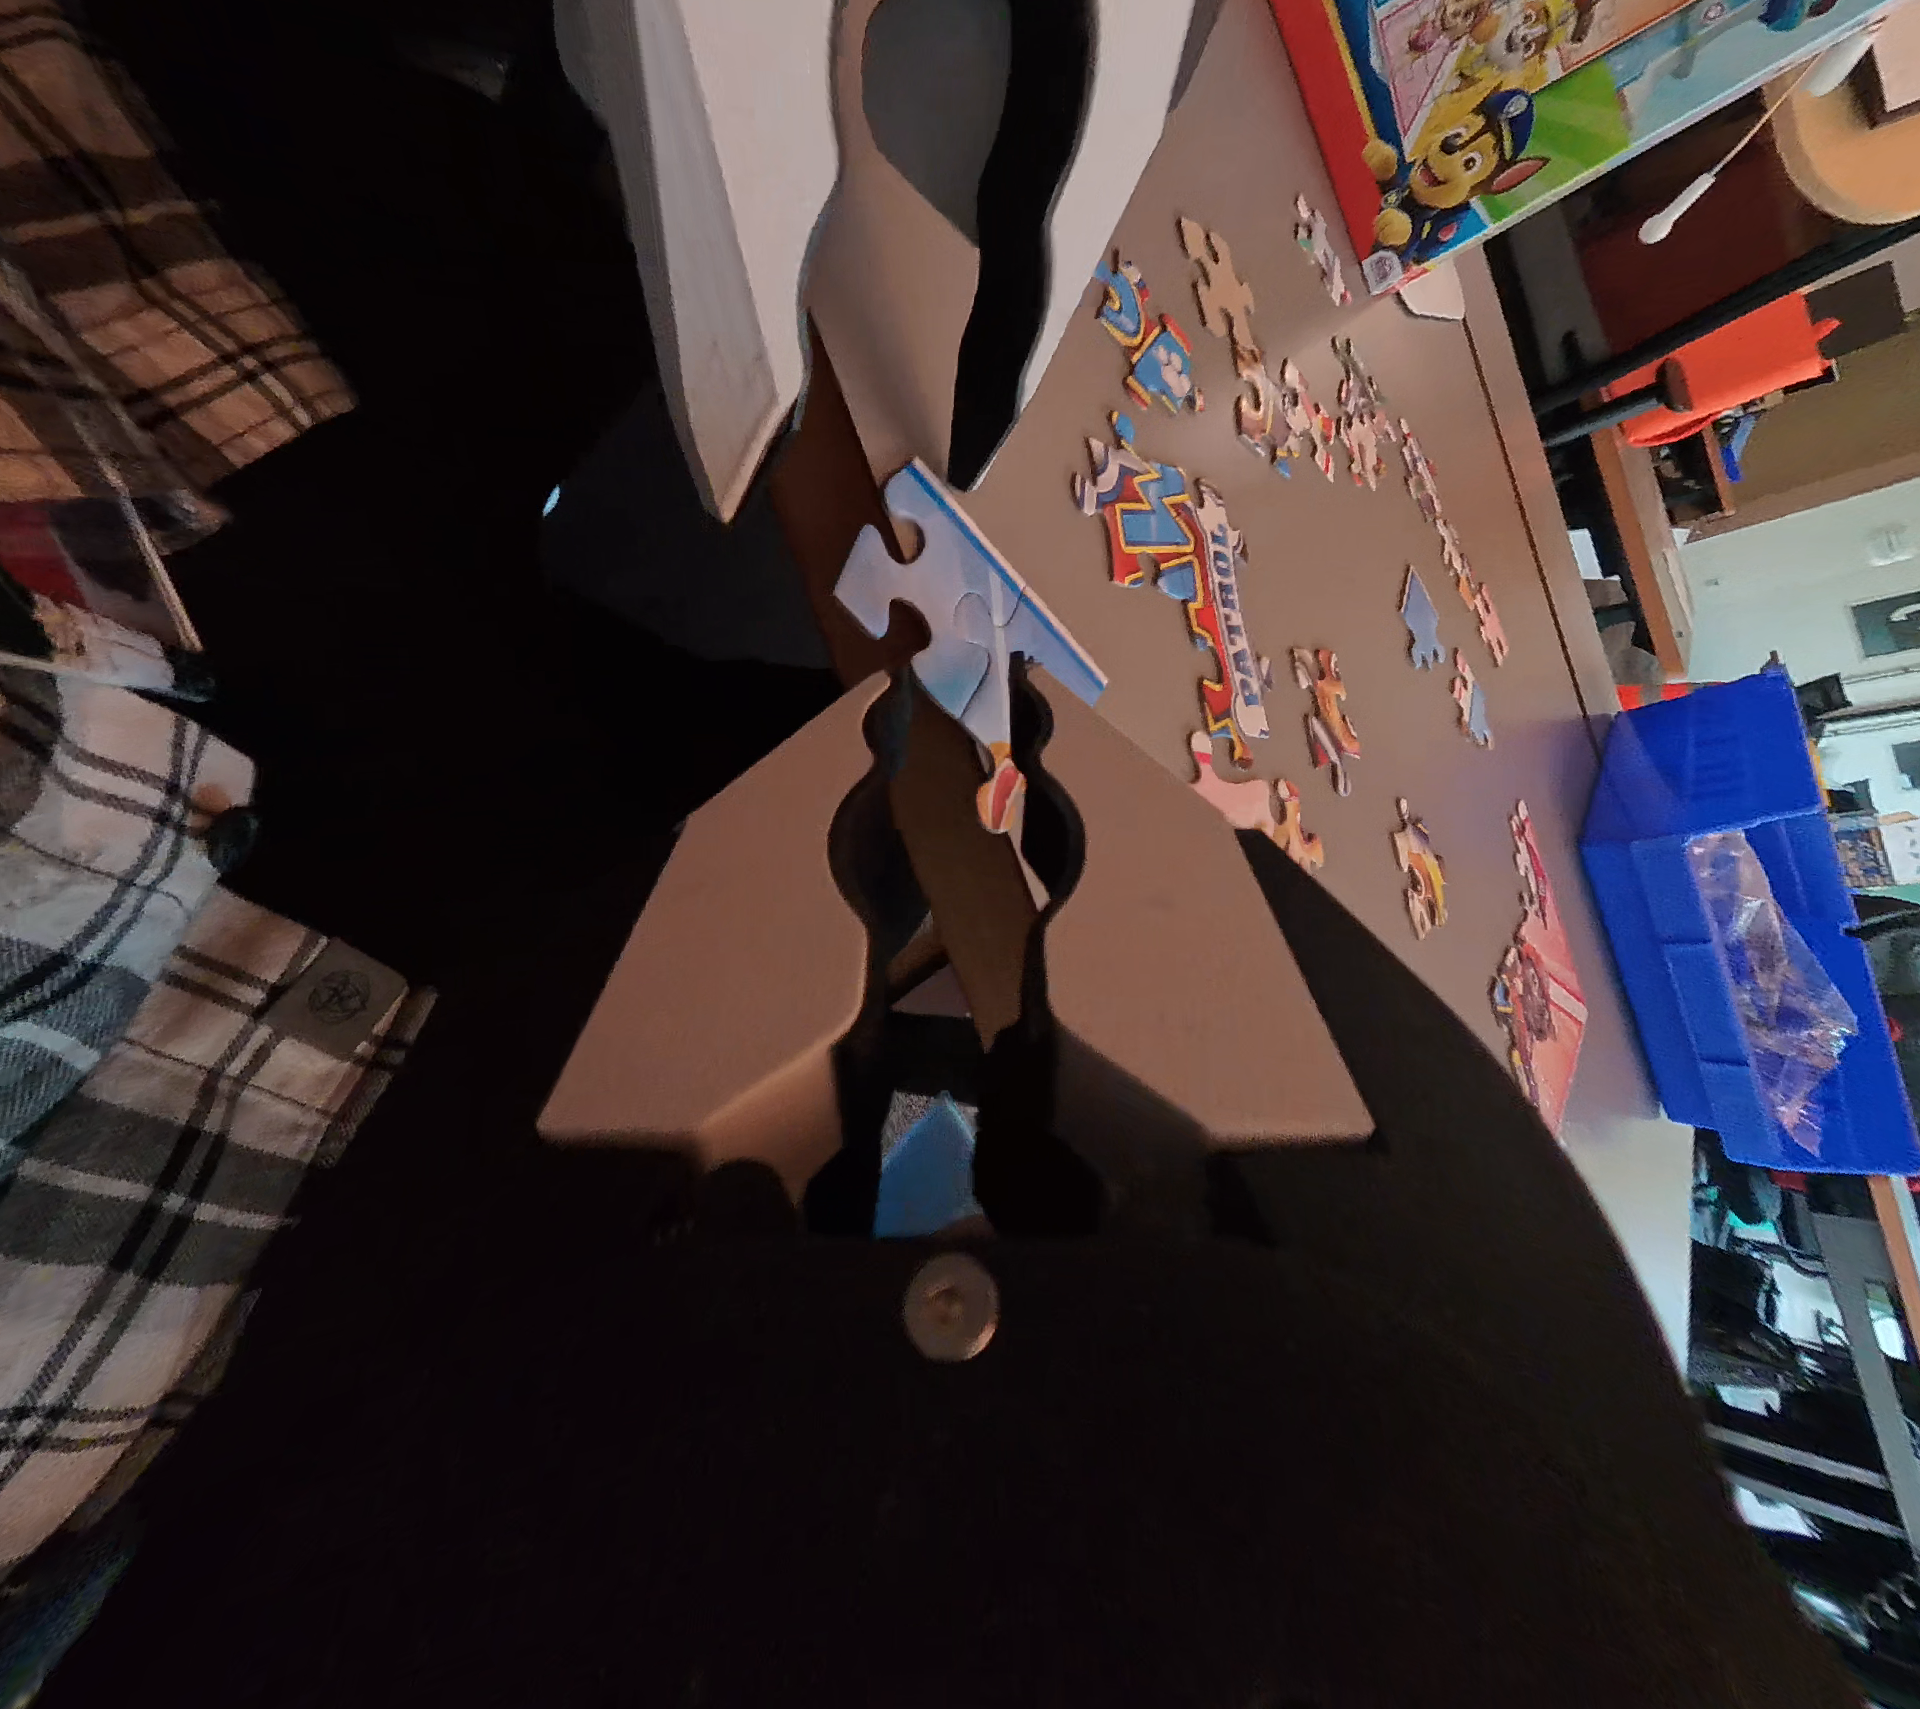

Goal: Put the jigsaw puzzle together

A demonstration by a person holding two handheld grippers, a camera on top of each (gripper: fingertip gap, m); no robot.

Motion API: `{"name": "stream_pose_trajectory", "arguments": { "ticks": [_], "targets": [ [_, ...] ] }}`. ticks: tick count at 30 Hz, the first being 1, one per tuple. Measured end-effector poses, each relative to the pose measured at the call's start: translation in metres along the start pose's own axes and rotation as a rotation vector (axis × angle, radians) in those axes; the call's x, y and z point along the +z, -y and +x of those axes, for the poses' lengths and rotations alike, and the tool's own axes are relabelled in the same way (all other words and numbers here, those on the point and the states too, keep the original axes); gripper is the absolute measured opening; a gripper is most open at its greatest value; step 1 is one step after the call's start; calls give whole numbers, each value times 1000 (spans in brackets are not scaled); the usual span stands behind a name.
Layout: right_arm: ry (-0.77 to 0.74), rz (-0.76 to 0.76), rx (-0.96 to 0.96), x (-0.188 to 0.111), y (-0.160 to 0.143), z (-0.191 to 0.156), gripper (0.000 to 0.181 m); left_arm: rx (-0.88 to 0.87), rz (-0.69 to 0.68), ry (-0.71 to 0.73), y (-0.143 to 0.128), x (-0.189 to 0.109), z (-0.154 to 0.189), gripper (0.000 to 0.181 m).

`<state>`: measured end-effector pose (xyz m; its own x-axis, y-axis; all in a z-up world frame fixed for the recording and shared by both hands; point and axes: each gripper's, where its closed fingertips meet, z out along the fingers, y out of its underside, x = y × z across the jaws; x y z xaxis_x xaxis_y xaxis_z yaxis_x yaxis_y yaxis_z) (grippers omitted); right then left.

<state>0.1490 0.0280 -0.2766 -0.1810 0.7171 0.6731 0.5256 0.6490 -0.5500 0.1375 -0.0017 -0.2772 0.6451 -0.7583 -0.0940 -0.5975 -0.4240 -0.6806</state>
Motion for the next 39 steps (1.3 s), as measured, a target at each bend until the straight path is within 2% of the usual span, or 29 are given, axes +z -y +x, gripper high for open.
{"name": "stream_pose_trajectory", "arguments": {
  "ticks": [3, 14, 24, 33, 39],
  "targets": [
    [-15, -13, -23, 3, -3, -1, 18, 11, -1, -11, 1, 2, 1, 46],
    [-75, 35, -69, -5, 3, 6, 1, -20, 61, -64, 7, -3, 7, 43],
    [-133, 31, -128, -3, 2, 8, 0, -18, 60, -46, 2, -4, 1, 43],
    [-163, 27, -151, -3, 2, 14, 0, 137, 71, 175, 7, -5, -18, 42],
    [-152, 34, -153, -4, 3, 14, 0, 255, 54, 285, 15, 1, -24, 34]
  ]
}}
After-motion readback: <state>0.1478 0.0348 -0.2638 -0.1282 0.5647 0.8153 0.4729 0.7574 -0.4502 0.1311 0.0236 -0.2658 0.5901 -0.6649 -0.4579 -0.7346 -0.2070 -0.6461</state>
